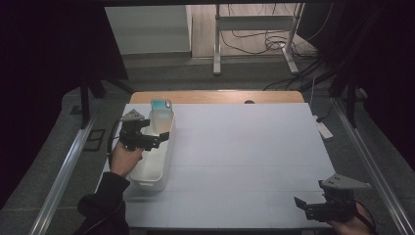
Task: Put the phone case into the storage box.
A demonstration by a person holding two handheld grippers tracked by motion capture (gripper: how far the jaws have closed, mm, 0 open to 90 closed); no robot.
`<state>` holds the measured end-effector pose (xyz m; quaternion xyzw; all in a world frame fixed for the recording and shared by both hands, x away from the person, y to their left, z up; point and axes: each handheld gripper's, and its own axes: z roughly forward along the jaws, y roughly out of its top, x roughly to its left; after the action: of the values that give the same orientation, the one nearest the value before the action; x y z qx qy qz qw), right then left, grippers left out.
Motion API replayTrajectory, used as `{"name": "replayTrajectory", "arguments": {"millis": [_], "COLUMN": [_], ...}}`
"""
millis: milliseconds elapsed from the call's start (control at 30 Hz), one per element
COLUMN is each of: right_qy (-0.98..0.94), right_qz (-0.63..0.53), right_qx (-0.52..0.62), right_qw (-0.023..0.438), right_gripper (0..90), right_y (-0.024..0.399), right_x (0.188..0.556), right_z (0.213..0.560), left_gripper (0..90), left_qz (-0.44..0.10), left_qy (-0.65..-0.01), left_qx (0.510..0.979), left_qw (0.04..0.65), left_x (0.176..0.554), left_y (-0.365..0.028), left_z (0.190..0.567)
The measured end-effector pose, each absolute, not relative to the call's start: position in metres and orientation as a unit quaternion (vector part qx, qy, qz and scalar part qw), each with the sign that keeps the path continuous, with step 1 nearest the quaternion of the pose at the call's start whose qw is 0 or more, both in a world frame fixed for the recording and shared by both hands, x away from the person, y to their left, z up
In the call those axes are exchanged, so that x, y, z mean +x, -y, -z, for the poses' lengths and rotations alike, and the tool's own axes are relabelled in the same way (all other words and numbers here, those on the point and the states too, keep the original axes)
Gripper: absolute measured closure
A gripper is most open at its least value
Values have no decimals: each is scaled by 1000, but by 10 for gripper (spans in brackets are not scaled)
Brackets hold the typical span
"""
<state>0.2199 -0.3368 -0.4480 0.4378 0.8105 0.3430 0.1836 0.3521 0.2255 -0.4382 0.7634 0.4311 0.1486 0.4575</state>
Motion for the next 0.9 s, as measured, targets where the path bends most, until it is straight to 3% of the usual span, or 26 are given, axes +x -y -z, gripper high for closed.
{"name": "replayTrajectory", "arguments": {"millis": [900], "right_qy": [-802], "right_qz": [-354], "right_qx": [442], "right_qw": [190], "right_gripper": [0], "right_y": [339], "right_x": [219], "right_z": [446], "left_gripper": [0], "left_qz": [-160], "left_qy": [-429], "left_qx": [760], "left_qw": [461], "left_x": [314], "left_y": [-232], "left_z": [438]}}
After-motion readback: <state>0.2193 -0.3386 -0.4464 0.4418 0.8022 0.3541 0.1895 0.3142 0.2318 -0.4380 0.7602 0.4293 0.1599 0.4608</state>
